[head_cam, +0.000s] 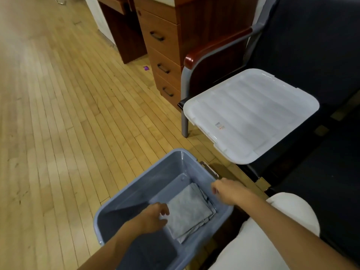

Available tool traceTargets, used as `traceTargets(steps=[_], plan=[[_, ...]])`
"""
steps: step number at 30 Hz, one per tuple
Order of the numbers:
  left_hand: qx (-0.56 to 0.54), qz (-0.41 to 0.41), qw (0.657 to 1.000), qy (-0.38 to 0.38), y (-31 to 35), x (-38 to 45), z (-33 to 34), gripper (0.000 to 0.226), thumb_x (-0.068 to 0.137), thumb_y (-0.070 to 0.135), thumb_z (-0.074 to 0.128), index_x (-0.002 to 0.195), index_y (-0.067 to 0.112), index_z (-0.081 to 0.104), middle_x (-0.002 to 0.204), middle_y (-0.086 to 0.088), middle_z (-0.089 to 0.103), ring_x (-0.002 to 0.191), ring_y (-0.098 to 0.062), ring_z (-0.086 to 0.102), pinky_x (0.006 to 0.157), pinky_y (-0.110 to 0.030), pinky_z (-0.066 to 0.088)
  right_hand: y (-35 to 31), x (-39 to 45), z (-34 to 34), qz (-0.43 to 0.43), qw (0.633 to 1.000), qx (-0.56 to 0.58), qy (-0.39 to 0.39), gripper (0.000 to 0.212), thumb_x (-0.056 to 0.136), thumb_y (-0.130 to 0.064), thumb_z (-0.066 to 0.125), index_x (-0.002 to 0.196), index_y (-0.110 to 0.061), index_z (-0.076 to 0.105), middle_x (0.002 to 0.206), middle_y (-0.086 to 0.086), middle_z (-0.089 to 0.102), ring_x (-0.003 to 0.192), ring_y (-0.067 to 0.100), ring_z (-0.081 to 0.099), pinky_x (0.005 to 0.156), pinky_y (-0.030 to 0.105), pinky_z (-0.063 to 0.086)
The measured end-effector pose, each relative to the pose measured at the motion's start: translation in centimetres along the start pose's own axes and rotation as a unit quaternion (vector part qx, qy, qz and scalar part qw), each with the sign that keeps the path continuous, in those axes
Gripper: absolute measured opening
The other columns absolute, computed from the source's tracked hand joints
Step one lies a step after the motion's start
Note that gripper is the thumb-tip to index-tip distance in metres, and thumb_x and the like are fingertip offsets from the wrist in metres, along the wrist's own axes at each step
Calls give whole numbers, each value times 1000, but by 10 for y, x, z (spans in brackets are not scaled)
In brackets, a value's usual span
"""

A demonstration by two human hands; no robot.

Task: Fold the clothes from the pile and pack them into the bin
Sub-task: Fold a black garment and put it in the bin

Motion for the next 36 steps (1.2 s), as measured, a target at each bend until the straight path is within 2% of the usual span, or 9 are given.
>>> traceTargets(steps=[7,9,12,19,23,27,30,32,36], plan=[[-39,119,985,116,148,40,-72,24,95,13,56,82,32,56,81,12,59,71,-1,58,67,-12,42,53,-67,-71,5,968,171,184,14,99,-28,48,102,-28,61,100,-7,64,92,17,62,78,36,54],[-60,187,975,108,223,53,-76,19,95,8,57,83,22,60,77,4,63,70,-7,61,66,-19,46,87,-107,-85,30,945,198,259,14,99,-32,49,100,-28,62,98,-5,67,90,18,62,77,38,55],[-68,285,951,103,345,57,-65,25,95,11,58,81,31,61,78,-2,66,70,-16,61,66,-31,51,150,-174,-82,73,906,240,342,12,99,-35,50,99,-29,61,89,-6,67,82,17,62,70,40,54],[-1,435,897,-79,610,28,98,11,96,16,57,92,24,65,85,2,65,74,-8,60,69,-27,50,321,-361,32,266,807,332,410,9,100,-38,51,102,-33,57,79,-10,63,71,9,59,61,35,49],[47,462,867,-182,685,-10,206,12,97,18,57,96,27,66,91,7,65,85,-6,62,76,-21,50,411,-489,140,475,712,298,422,15,94,-32,58,106,-23,61,102,3,67,99,26,64,78,39,54],[71,475,845,-238,716,-37,278,14,96,21,58,92,30,68,89,6,67,87,-12,65,83,-28,53,455,-606,260,673,574,288,366,65,90,-40,66,144,-16,38,146,13,35,134,37,35,100,48,45],[97,474,839,-248,719,-39,301,14,96,24,58,92,33,68,91,12,67,91,-7,64,88,-28,52,466,-641,311,658,436,419,449,99,87,-38,72,157,-10,8,158,22,11,141,44,26,108,49,37],[122,471,838,-247,715,-34,307,15,96,25,59,90,35,68,87,15,66,90,-7,64,87,-29,52,476,-653,329,609,336,478,536,101,84,-39,76,157,-10,13,155,23,22,138,41,35,108,46,37],[156,457,843,-237,707,-24,300,16,94,25,59,88,37,66,88,7,68,88,-13,66,86,-32,54,493,-673,313,575,310,444,614,64,84,-48,72,136,-15,53,119,9,63,114,26,60,92,35,46]])
Point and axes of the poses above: each hand's wrist, its own x-axis towards the middle knuckle, its own z-axis out of the palm, y = z × x, the point moved 10 cm from there along x, towards the middle knuckle
